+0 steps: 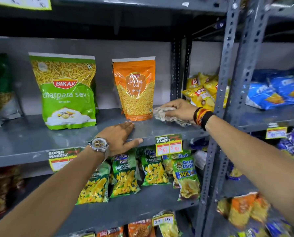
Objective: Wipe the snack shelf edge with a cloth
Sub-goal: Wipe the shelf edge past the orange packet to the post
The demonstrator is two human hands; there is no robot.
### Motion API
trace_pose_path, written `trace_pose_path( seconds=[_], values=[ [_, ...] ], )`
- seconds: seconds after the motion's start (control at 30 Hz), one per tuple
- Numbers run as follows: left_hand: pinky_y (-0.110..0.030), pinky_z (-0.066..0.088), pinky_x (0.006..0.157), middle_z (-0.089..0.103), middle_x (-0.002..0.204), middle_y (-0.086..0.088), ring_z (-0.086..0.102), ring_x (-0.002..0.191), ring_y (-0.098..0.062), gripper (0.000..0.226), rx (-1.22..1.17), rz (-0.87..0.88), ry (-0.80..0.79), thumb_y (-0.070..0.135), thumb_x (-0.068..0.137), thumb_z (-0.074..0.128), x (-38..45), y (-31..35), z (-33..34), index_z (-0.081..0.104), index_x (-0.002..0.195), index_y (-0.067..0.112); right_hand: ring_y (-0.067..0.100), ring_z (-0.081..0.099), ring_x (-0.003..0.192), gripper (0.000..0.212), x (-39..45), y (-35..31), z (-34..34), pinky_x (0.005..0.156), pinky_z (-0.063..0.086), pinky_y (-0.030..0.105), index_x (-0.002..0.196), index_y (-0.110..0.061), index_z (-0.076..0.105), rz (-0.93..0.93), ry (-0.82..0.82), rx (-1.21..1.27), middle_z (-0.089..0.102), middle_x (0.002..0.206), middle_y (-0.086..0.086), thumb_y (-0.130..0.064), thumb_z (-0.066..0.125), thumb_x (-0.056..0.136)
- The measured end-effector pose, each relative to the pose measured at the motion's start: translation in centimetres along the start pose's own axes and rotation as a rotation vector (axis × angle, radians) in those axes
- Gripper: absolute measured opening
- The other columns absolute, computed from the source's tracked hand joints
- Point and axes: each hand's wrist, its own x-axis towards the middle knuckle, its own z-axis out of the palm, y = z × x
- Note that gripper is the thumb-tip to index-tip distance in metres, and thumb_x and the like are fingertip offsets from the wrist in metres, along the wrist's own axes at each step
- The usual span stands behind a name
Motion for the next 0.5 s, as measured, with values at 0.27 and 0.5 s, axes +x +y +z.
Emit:
trace_pose_path(
  seconds=[0.27,0.5],
  values=[
    [-0.036,0.03,0.12,0.035,0.162,-0.007,0.038,0.146,-0.022,0.112,0.035,-0.061,-0.016,0.089,0.079,0.003,-6.2,-6.6,-1.1,0.03,0.157,0.014,0.025,0.064,0.104,0.022,-0.9,3.7,0.8,0.084,0.045,0.026,0.107,-0.007,0.07,0.171,0.313,-0.137,0.07,0.111,0.014,-0.007,0.065,0.086],
    [-0.039,0.034,0.119,0.037,0.161,-0.01,0.04,0.145,-0.024,0.117,-0.006,-0.071,-0.017,0.091,0.077,0.0,-7.0,-7.3,-0.1,0.033,0.155,0.011,0.0,0.059,0.094,0.027,-1.7,-3.6,4.5,0.073,0.045,0.002,0.115,-0.014,0.068,0.0,-0.031,-0.091,0.065,0.105,-0.011,-0.011,0.064,0.089]
  ],
)
